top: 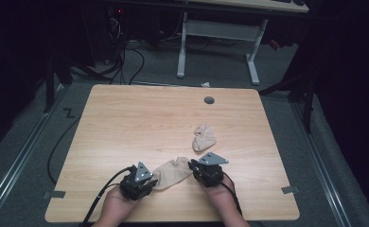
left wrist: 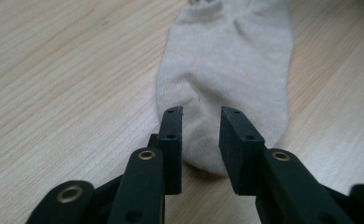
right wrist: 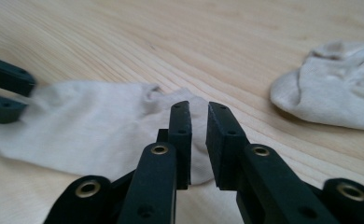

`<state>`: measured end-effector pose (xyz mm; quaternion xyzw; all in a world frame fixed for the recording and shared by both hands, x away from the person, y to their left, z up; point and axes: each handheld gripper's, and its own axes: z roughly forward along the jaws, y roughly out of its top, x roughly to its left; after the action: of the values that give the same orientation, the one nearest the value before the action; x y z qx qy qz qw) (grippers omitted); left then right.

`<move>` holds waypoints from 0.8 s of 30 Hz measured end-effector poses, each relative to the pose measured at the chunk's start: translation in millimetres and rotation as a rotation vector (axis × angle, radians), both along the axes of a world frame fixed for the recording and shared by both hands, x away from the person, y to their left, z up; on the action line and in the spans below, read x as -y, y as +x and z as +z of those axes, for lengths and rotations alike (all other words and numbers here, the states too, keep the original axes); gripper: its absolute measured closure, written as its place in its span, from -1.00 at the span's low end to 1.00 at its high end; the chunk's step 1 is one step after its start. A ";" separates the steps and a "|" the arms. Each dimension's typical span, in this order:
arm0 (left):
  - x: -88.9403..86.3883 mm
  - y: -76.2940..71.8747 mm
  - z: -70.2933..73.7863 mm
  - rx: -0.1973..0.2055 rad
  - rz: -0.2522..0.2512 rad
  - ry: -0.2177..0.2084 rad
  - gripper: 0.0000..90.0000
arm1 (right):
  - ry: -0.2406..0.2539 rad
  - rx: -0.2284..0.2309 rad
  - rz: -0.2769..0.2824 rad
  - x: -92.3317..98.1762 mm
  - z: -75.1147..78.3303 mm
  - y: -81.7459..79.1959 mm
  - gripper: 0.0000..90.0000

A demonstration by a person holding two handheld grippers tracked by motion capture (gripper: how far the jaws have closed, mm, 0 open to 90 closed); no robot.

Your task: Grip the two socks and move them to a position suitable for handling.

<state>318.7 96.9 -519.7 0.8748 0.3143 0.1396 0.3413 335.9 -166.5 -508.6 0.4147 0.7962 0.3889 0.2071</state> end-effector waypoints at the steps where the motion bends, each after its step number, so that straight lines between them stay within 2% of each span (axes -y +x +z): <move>1: -0.3 1.1 -1.4 0.001 -0.002 0.003 0.56 | -0.017 -0.016 -0.002 -2.2 -2.5 4.9 0.82; 4: -1.7 3.5 -1.5 0.002 0.006 0.004 0.56 | -0.063 -0.062 0.014 -8.6 -14.2 18.5 0.86; 7: -5.3 6.3 -1.7 0.005 0.016 0.008 0.56 | -0.101 -0.072 0.013 -11.1 -18.1 19.5 0.88; 12: -13.4 9.8 -2.0 -0.020 0.035 -0.010 0.56 | -0.069 -0.098 0.025 -1.8 -18.4 2.6 0.89; 16: -16.3 3.4 -1.8 -0.038 0.030 -0.018 0.57 | -0.045 -0.124 0.063 7.5 -17.5 -18.7 0.89; 20: -17.4 -1.7 -1.5 -0.044 0.023 -0.018 0.57 | -0.065 -0.116 0.091 10.2 -16.8 -37.5 0.89; 22: -17.3 -2.8 -1.1 -0.051 0.022 -0.020 0.57 | -0.072 -0.115 0.095 9.5 -16.2 -41.7 0.88; 24: -16.6 -5.1 0.1 -0.042 0.020 -0.010 0.57 | -0.065 -0.096 0.099 9.3 -14.4 -43.4 0.86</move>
<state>313.6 113.5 -519.6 0.8726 0.3308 0.1228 0.3376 292.5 -175.8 -522.9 0.3861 0.8370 0.3522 0.1626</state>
